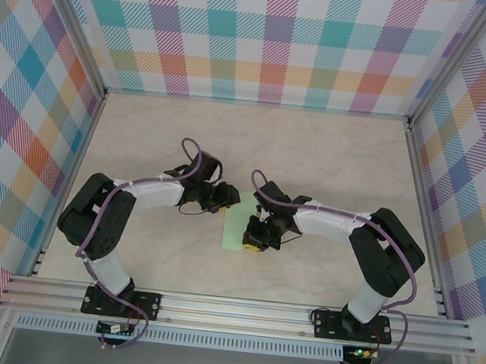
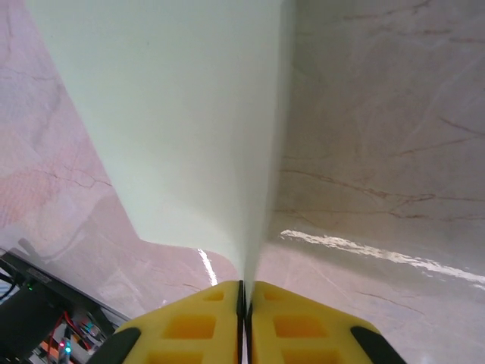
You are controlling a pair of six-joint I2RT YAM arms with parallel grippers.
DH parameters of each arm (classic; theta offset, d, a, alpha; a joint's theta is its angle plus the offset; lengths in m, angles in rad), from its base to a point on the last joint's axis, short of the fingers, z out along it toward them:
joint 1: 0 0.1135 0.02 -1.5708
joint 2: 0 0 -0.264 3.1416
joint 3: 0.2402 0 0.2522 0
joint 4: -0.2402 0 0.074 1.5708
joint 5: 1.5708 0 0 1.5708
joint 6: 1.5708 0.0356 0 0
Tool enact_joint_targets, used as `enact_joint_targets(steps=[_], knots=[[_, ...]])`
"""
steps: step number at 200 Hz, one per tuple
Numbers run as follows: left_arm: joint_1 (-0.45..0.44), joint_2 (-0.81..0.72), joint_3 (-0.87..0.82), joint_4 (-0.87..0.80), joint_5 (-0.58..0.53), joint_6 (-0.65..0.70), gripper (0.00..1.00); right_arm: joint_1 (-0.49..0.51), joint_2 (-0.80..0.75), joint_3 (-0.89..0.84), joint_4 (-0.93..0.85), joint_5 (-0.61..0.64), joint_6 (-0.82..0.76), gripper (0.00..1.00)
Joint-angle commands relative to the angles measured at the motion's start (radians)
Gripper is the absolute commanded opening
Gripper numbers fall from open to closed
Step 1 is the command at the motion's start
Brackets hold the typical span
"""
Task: Fold a paper plane with a square sheet of paper (pick it up from the middle)
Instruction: Third fold the triangle at the center of the table.
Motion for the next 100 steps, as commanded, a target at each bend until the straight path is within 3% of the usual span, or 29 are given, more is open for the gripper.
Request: enact_joint_targets(steps=[1,55,100], knots=[[-0.01,-0.003,0.002,-0.013,-0.008,0.025,0.38,-0.007,-0.02,-0.005,0.049,0.01,0.051,0.13],[-0.018,0.046,0.007,0.003,0.023,0.031,0.37,-0.007,-0.07,-0.05,0.09,0.026,0.122,0.15],[-0.025,0.085,0.02,-0.031,0.015,0.036,0.36,-0.007,-0.064,-0.036,0.105,0.013,0.121,0.1]])
